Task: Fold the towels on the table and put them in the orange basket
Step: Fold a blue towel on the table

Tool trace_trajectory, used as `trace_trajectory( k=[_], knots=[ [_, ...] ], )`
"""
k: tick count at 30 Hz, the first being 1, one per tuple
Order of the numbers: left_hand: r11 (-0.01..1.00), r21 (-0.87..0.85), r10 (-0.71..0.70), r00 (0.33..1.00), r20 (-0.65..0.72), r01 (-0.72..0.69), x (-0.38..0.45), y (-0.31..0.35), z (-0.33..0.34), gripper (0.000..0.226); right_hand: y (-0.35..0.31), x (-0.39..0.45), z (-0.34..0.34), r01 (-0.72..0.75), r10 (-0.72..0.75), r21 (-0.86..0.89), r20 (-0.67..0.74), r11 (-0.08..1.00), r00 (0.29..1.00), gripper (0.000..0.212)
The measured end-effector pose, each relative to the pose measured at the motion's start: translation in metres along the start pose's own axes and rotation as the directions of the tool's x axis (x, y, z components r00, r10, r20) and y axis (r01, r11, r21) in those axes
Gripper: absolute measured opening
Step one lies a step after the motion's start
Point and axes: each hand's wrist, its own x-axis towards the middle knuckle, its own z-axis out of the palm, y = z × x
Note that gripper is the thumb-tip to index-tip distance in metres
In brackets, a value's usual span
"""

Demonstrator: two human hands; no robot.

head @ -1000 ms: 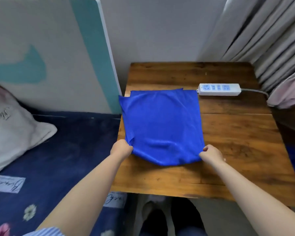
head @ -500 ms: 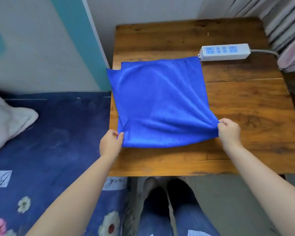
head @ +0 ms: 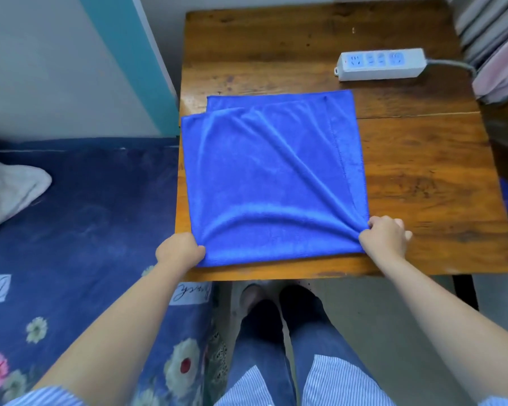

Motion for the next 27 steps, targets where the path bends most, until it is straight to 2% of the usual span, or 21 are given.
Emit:
trace_trajectory(
  k=[2, 5, 10, 19, 27],
  knots=[
    [0.996, 0.085, -0.009, 1.0, -0.024, 0.011, 0.001, 0.009, -0.009, 0.02, -0.006, 0.001, -0.005, 0.023, -0.024, -0.025, -0.031, 0.999, 0.999, 0.029],
    [0.996, 0.089, 0.04, 0.992, -0.116, -0.029, 0.002, 0.024, -0.022, 0.001, -0.018, 0.009, -0.012, 0.091, -0.093, -0.023, -0.075, 0.996, 0.993, 0.034],
    [0.992, 0.089, 0.1, 0.976, -0.191, -0.084, 0.019, 0.053, -0.044, 0.019, -0.049, 0.036, -0.026, 0.241, -0.242, -0.017, -0.057, 0.97, 0.969, 0.027],
    [0.995, 0.081, 0.081, 0.965, -0.248, -0.063, 0.082, 0.096, -0.111, 0.022, -0.131, 0.122, -0.051, 0.438, -0.436, 0.045, -0.045, 0.898, 0.899, 0.026],
    [0.996, 0.073, 0.075, 0.933, -0.352, -0.052, 0.147, 0.116, -0.154, 0.033, -0.174, 0.196, -0.054, 0.639, -0.639, -0.014, 0.008, 0.769, 0.769, 0.039]
  ],
)
